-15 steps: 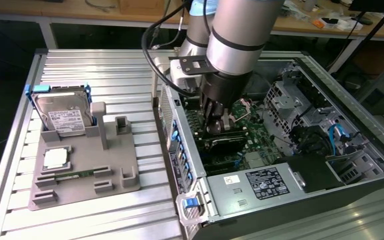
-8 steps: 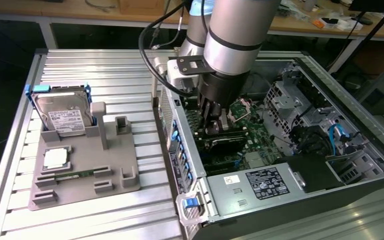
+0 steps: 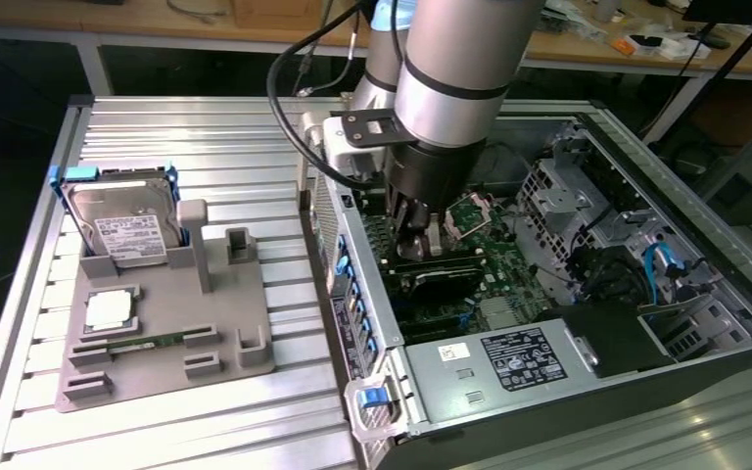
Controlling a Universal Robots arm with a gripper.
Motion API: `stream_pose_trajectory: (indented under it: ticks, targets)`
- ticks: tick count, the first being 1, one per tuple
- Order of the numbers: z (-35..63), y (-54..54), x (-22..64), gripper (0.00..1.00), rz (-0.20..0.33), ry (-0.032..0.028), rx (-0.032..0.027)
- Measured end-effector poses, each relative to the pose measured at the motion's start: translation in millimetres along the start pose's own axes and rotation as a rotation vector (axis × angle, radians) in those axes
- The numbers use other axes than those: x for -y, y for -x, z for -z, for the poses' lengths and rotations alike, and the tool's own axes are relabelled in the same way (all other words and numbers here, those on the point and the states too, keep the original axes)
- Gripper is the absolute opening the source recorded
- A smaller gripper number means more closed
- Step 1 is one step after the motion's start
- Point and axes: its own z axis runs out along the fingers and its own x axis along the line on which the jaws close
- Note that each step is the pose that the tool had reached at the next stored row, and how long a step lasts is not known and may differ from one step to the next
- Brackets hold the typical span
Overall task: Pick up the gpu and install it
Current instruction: 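Press down on the gpu until it lock into place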
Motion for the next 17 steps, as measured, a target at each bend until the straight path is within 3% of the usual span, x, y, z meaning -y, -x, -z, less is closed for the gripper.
stream_pose_trajectory:
  ticks: [5,7,8,9,11,12,17]
  targets:
    - [-0.6,0.0,-11.9,0.11,0.000,-0.0045,0.0001]
    - [-1.1,0.0,-12.8,0.11,0.000,-0.0046,0.0001]
    - [-1.3,-0.1,-12.8,0.11,0.000,-0.0044,0.0018]
    - [-1.7,-0.1,-12.8,0.11,0.000,-0.0039,0.0084]
    - [-2.4,0.0,-11.2,0.11,-0.001,0.0037,0.0165]
    - [-2.7,0.0,-10.1,0.11,-0.001,0.0118,0.0191]
    - [-3.3,-0.2,-6.3,0.11,-0.005,0.0903,0.0209]
